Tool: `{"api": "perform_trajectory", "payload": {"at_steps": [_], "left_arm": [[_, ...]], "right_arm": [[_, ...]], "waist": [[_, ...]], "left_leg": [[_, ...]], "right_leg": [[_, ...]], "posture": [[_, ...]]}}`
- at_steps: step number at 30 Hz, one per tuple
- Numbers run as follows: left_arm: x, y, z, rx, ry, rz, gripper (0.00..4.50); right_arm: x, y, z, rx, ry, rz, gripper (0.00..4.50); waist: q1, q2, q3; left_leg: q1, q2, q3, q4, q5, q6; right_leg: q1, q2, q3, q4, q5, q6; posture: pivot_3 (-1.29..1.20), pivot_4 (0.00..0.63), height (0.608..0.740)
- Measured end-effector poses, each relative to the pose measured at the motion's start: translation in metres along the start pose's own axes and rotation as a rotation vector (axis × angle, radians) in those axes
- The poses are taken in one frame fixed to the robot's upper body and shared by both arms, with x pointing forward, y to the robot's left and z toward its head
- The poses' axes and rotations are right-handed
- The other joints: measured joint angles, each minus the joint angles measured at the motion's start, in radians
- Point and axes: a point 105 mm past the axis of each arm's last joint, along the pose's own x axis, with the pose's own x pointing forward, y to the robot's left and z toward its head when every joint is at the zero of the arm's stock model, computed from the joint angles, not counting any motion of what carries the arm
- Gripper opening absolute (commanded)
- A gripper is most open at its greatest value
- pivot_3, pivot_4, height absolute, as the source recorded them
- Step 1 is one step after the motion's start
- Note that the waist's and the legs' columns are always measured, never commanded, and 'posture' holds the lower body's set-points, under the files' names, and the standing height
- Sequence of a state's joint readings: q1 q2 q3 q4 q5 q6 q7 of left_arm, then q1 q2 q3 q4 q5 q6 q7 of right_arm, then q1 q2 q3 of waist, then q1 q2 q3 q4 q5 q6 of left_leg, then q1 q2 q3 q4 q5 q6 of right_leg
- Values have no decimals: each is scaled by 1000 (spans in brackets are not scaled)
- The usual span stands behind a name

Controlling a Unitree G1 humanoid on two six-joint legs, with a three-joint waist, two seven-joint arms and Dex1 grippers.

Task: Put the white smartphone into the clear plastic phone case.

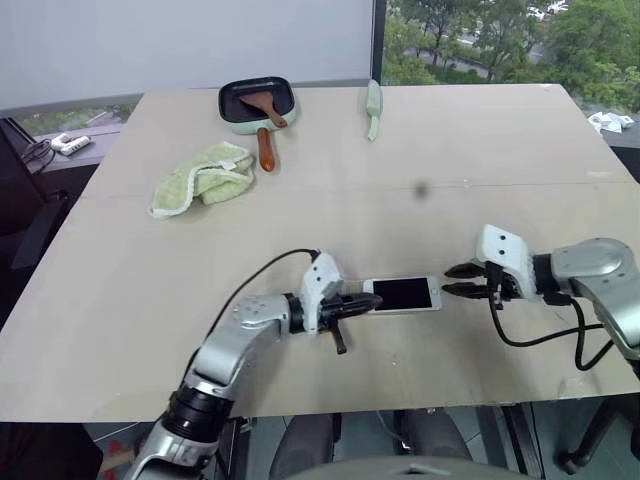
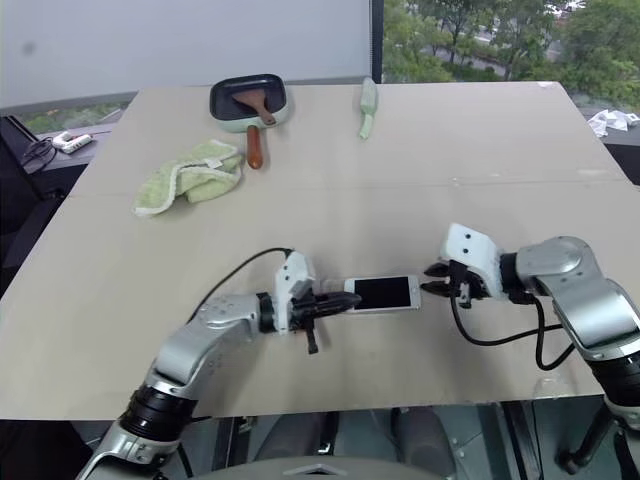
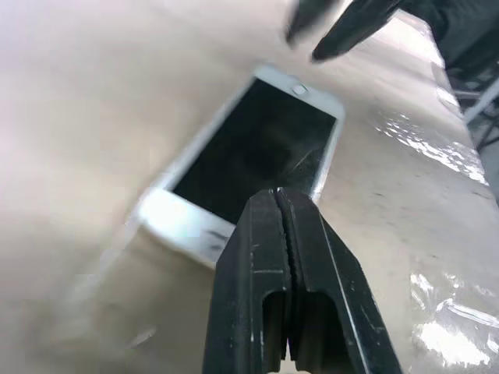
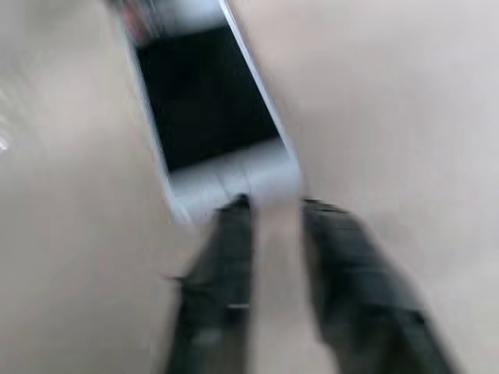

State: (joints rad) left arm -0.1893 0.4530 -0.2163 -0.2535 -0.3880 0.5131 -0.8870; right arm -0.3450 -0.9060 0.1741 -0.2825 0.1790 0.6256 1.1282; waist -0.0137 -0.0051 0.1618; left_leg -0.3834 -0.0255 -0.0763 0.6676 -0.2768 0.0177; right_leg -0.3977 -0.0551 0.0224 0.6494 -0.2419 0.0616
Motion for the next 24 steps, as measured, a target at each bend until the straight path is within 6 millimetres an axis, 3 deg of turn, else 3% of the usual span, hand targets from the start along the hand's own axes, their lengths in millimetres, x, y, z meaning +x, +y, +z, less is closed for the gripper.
{"api": "perform_trajectory", "payload": {"at_steps": [3, 7, 10, 13, 19, 24], "left_arm": [[-7, 2, 7, 25, -5, 15, 0], [-28, 11, 20, 28, -16, 55, 0], [-59, 25, 18, 53, 69, 127, 0], [-72, 33, 9, 19, 97, 165, 0], [-65, 31, -23, -83, 129, 139, 0], [-48, 34, -19, -57, 105, 112, 0]], "right_arm": [[4, -3, -9, -34, 51, 0, 104], [10, -4, -1, -73, 43, 12, 104], [12, -3, 0, -96, 61, 27, 104], [16, 2, -1, -106, 76, 52, 104], [19, 8, 2, -121, 82, 66, 104], [20, 11, 3, -134, 97, 75, 104]], "waist": [[1, 0, 1], [0, 0, 4], [1, 2, 5], [5, 2, 6], [9, 2, 6], [14, 2, 6]], "left_leg": [[0, 0, 0, 0, 0, 0], [-1, 1, 0, 0, 0, 0], [-1, 1, -1, -1, 0, 0], [-3, 0, -1, -1, 0, 0], [-6, 0, -3, -1, 0, -1], [-11, -1, -4, 0, 2, -3]], "right_leg": [[0, 0, 0, -1, 0, 0], [0, 1, -1, -2, 0, 0], [-1, 1, -1, -3, 0, 0], [-1, 0, -2, -5, 0, 0], [-2, -2, -4, -7, 0, 0], [-7, -5, -6, -6, 1, 0]], "posture": [[0, 150, 740], [0, 150, 740], [0, 150, 740], [0, 150, 740], [0, 150, 740], [0, 150, 740]]}}
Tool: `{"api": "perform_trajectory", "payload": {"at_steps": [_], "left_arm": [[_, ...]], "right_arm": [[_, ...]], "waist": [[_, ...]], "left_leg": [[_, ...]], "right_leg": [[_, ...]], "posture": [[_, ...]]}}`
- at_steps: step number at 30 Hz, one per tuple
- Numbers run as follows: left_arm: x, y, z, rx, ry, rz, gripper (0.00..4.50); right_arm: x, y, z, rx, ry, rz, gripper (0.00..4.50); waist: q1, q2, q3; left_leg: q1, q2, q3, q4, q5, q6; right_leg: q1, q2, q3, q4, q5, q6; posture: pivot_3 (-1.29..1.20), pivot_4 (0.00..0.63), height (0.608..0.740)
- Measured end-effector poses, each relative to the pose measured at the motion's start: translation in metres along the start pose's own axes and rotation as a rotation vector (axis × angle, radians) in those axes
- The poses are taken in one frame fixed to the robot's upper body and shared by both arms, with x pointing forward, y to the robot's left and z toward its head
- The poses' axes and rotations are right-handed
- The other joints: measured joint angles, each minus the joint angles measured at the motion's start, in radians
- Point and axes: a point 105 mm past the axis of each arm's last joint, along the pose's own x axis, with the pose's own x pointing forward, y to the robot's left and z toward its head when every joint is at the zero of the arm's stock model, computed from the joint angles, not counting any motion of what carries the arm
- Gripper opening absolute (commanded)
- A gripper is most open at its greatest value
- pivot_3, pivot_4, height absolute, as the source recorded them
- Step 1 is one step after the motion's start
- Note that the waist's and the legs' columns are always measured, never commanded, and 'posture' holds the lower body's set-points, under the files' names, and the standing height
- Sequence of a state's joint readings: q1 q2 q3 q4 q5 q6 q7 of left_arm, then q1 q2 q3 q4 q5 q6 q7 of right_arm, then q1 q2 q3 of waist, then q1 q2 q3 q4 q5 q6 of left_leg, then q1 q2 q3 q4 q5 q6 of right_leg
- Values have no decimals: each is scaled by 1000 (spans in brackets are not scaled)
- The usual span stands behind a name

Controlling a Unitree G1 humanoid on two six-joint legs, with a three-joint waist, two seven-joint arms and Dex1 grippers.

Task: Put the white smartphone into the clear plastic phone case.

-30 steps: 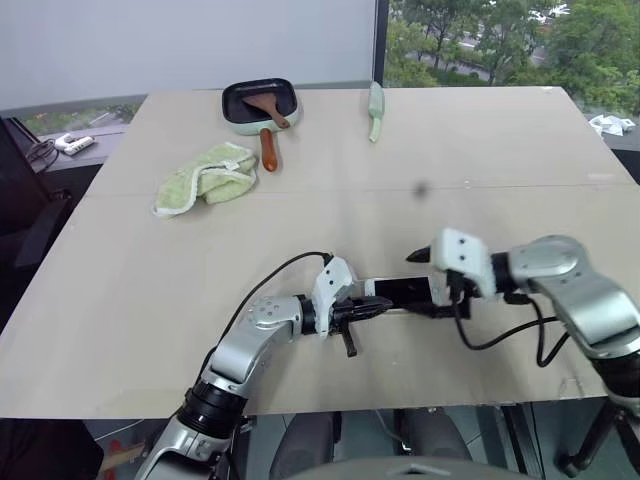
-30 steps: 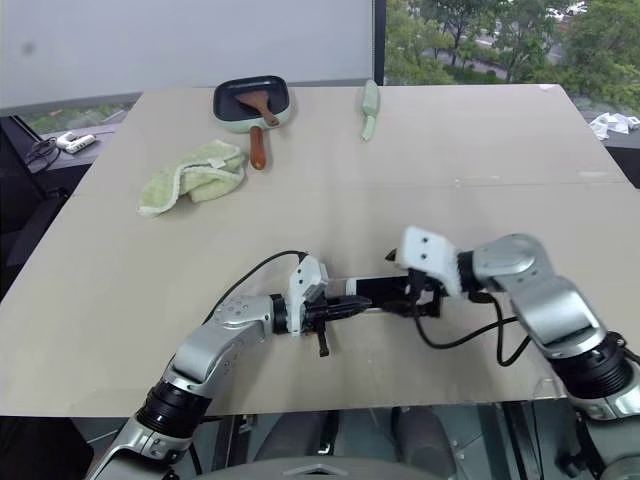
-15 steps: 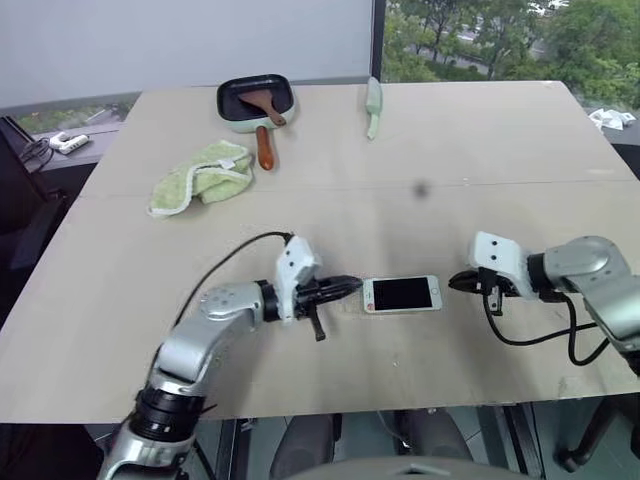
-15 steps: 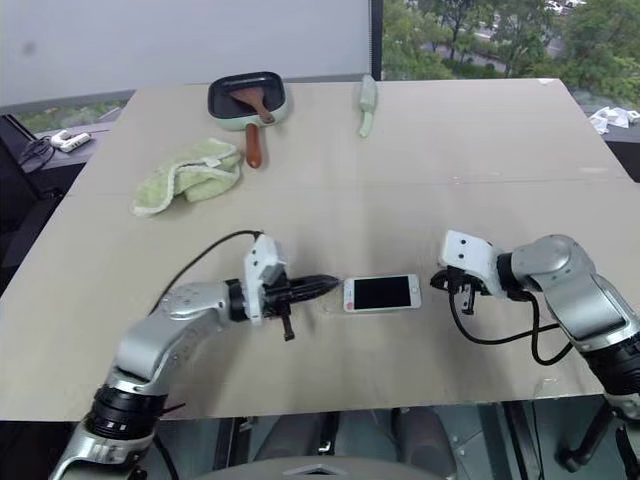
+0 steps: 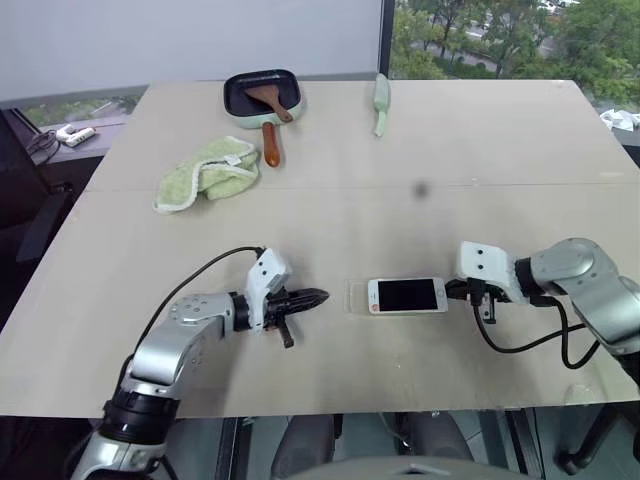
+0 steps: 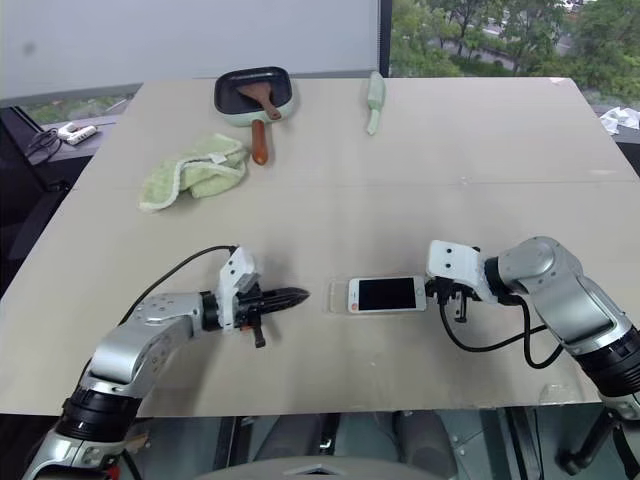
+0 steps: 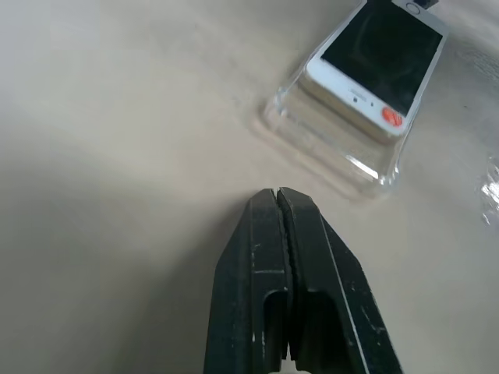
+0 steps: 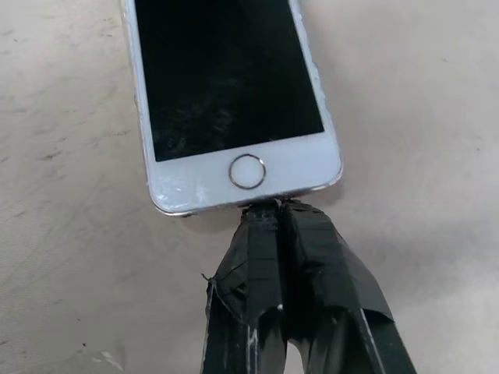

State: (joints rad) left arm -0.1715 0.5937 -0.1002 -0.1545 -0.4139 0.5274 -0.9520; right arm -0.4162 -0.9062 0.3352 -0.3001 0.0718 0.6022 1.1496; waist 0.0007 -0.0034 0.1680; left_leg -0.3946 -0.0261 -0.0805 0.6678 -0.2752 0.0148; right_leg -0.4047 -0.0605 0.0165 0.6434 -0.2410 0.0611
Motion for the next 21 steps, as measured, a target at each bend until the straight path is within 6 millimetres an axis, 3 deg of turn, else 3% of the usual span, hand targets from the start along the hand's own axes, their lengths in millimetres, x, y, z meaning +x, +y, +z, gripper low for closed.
{"api": "perform_trajectory", "payload": {"at_steps": [11, 21], "left_arm": [[37, -23, 6, 15, -18, -118, 0], [45, -23, 8, 21, -25, -98, 0]], "right_arm": [[3, -2, 6, -20, 25, -7, 104], [5, -2, 6, 9, 56, -19, 104]], "waist": [[9, 0, 0], [14, 0, -1]], "left_leg": [[-1, -3, 0, 1, 1, -2], [0, -3, -2, 4, 0, 2]], "right_leg": [[0, 2, 0, 0, 0, 1], [2, 2, -1, 1, 0, 1]], "posture": [[0, 150, 740], [0, 150, 740]]}}
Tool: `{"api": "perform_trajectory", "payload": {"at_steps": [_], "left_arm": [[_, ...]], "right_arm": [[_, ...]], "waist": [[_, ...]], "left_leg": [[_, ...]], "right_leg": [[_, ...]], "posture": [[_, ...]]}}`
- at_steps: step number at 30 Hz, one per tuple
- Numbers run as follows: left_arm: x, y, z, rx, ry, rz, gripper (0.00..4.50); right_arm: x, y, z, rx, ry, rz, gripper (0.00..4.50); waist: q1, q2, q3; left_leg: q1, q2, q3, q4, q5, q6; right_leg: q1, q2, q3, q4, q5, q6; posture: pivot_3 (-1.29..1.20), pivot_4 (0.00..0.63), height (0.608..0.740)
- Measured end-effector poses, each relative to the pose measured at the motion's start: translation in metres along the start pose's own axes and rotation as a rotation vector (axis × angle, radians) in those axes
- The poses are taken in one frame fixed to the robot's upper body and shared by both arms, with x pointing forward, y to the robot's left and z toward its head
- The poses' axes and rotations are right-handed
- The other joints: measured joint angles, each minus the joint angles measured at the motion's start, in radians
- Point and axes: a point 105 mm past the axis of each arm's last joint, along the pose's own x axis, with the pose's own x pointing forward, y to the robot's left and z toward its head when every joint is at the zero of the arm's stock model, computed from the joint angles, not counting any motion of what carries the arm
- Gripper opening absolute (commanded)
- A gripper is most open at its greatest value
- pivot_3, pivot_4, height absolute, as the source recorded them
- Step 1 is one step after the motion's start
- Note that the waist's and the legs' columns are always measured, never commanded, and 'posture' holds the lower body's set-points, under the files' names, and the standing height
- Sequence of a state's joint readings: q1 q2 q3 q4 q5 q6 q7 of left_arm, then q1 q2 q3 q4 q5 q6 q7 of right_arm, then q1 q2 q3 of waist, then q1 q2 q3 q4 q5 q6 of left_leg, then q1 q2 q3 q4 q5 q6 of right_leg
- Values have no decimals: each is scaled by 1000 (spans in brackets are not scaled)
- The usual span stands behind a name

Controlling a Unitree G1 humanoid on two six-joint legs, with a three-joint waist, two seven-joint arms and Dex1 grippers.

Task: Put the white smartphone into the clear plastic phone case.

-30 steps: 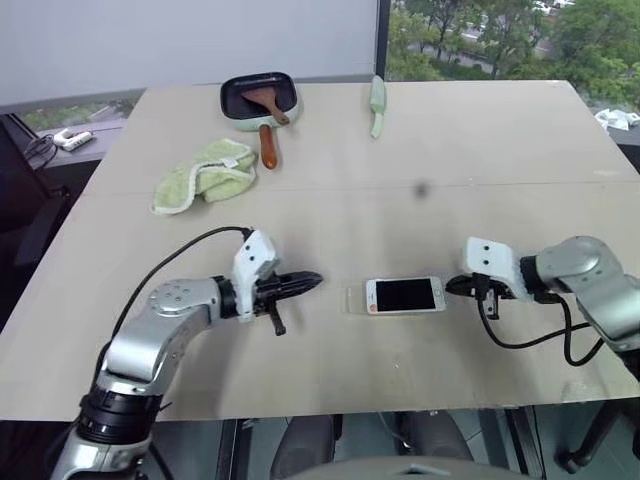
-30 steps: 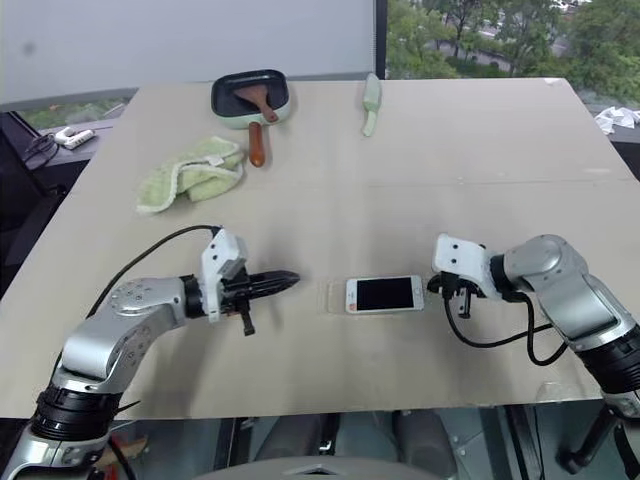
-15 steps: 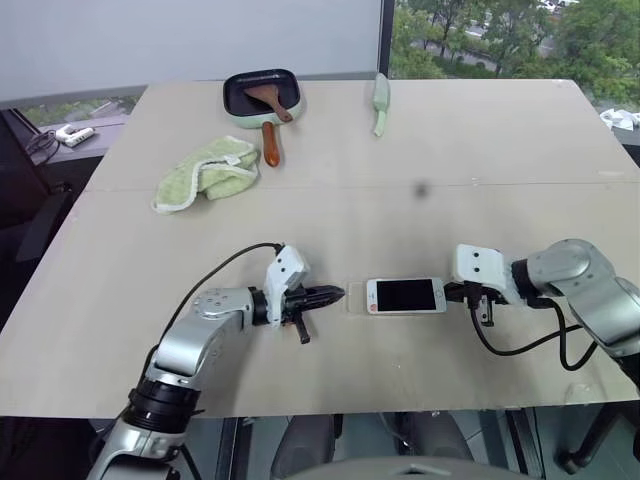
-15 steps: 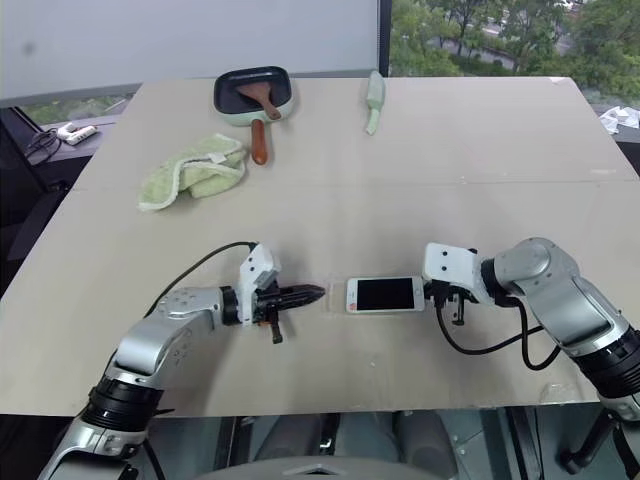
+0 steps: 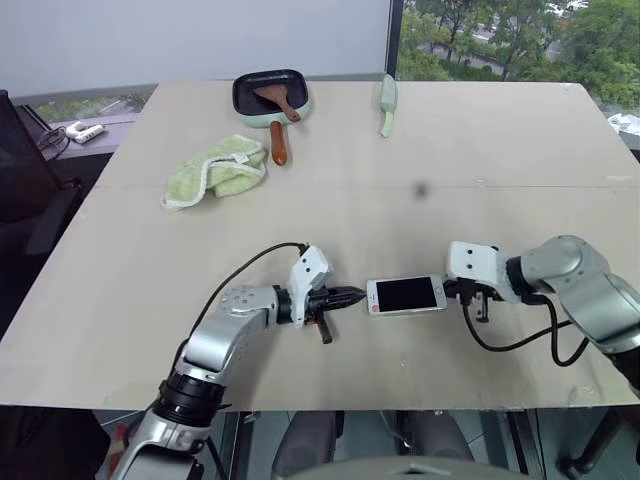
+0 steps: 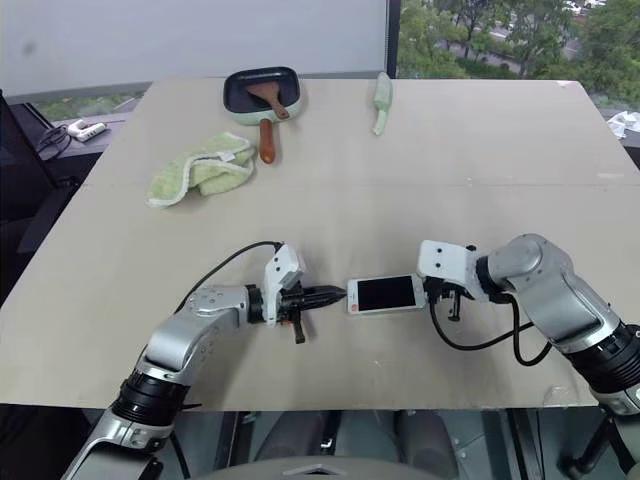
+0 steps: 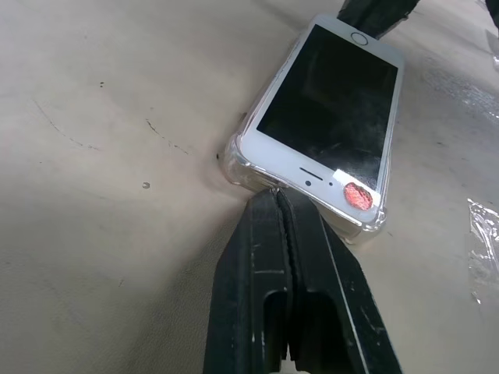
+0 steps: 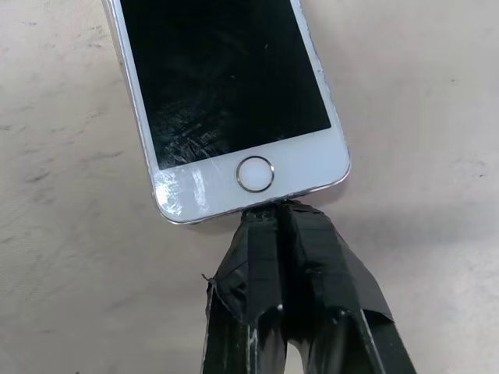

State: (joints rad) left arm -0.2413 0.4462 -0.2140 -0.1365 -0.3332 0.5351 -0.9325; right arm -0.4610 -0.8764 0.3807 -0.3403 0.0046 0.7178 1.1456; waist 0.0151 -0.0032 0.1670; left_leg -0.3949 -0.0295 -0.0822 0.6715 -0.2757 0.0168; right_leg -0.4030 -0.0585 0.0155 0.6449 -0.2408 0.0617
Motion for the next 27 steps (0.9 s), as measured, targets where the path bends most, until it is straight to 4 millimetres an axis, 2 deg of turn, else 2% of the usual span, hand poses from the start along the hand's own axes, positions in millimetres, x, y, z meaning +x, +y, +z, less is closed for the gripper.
{"api": "perform_trajectory", "payload": {"at_steps": [7, 12, 14, 21, 27], "left_arm": [[-1, 0, 0, -1, -1, -1, 0], [-5, 0, 0, -1, 2, -9, 0], [-7, 1, 0, -1, 5, -9, 0], [-7, 1, -1, -3, 5, -10, 0], [-5, 0, -1, -8, 3, -9, 0]], "right_arm": [[-6, -2, -4, 29, -24, -17, 104], [-21, 2, -20, 95, -23, -23, 104], [-21, 8, -25, 120, -18, -10, 104], [-9, 18, -13, 106, -57, 17, 104], [-6, 17, -8, 84, -39, 18, 104]], "waist": [[0, 0, 0], [0, 0, 0], [-3, 0, 0], [-4, 0, 0], [-4, 0, 0]], "left_leg": [[0, 0, 0, 0, 2, -4], [-1, 0, -1, -1, 2, -4], [-1, 0, -1, -1, 2, -4], [-1, 0, 0, -1, 2, -4], [-1, 0, 0, -1, 2, -4]], "right_leg": [[0, 0, 0, 0, 0, 0], [0, -1, -1, 0, 0, 0], [-1, -1, -1, 0, 0, 0], [-2, 0, 0, 2, 0, 0], [-2, 0, 0, 2, 0, 0]], "posture": [[0, 150, 740], [0, 150, 740], [0, 150, 740], [0, 150, 740], [0, 150, 740]]}}
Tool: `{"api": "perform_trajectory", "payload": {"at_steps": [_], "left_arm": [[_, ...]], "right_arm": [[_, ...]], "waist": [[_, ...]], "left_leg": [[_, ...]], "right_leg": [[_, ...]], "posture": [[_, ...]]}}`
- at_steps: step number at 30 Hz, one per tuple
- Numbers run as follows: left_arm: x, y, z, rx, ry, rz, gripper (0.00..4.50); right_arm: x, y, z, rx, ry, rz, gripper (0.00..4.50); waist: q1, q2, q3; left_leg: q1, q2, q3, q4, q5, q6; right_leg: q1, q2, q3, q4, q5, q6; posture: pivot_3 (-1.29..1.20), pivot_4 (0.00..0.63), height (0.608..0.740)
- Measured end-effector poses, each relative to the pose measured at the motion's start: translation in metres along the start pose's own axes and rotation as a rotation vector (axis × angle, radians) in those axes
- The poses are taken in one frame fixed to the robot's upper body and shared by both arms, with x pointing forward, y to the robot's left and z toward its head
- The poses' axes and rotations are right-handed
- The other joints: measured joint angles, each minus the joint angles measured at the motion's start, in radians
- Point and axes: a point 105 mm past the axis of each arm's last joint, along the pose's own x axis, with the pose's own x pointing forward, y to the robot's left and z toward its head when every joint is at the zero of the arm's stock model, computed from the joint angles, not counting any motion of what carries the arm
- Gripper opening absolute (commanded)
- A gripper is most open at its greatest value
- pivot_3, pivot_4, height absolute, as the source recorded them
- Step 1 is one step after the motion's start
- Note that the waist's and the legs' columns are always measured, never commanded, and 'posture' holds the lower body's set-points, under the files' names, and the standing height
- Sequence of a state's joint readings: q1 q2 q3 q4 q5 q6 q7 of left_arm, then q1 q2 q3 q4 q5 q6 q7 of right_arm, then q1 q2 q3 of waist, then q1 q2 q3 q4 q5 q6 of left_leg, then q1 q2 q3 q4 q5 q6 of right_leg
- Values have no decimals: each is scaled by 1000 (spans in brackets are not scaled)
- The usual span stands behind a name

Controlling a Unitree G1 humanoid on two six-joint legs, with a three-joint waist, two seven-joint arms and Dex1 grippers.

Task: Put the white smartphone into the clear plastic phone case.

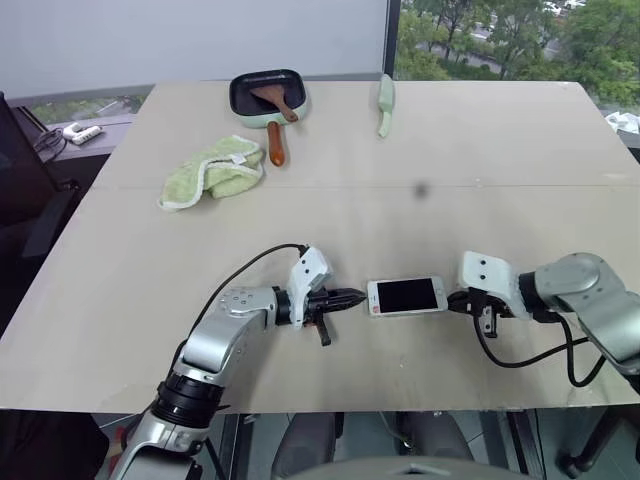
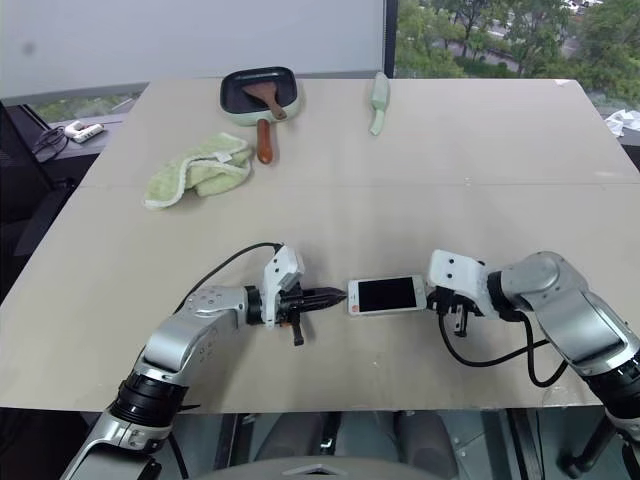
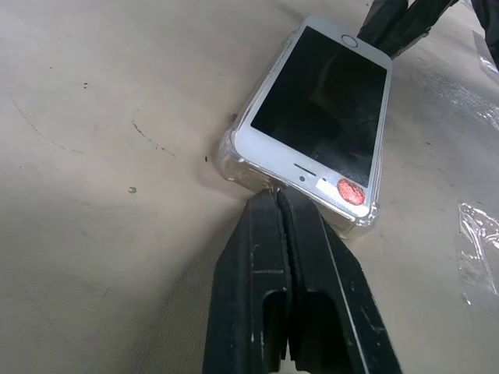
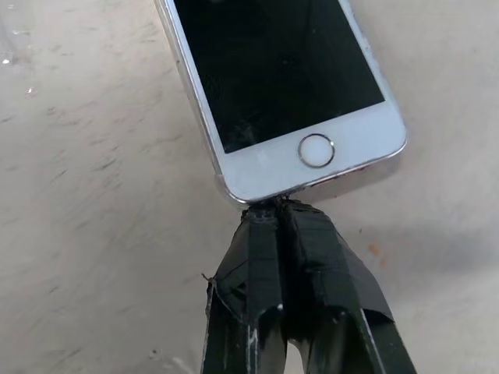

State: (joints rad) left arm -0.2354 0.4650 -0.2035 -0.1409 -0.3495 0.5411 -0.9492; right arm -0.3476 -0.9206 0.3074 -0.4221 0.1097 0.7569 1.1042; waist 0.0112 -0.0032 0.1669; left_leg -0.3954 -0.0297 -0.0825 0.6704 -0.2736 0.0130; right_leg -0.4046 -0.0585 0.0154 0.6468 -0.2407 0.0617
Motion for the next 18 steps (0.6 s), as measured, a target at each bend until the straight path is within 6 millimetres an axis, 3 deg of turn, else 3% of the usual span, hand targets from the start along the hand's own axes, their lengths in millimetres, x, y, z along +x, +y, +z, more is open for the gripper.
{"api": "perform_trajectory", "payload": {"at_steps": [12, 18], "left_arm": [[5, -1, 1, -15, -14, 12, 0], [7, -4, 1, -11, -13, -4, 0]], "right_arm": [[0, 6, 2, -8, 50, 3, 104], [-10, 3, -6, -37, 106, -11, 104]], "waist": [[2, 0, 0], [5, 0, 0]], "left_leg": [[0, 0, 0, 0, 0, 0], [0, -1, 0, 1, 0, 0]], "right_leg": [[0, 0, 0, 1, 0, 0], [0, -1, 0, 0, 0, 0]], "posture": [[0, 150, 740], [0, 150, 740]]}}
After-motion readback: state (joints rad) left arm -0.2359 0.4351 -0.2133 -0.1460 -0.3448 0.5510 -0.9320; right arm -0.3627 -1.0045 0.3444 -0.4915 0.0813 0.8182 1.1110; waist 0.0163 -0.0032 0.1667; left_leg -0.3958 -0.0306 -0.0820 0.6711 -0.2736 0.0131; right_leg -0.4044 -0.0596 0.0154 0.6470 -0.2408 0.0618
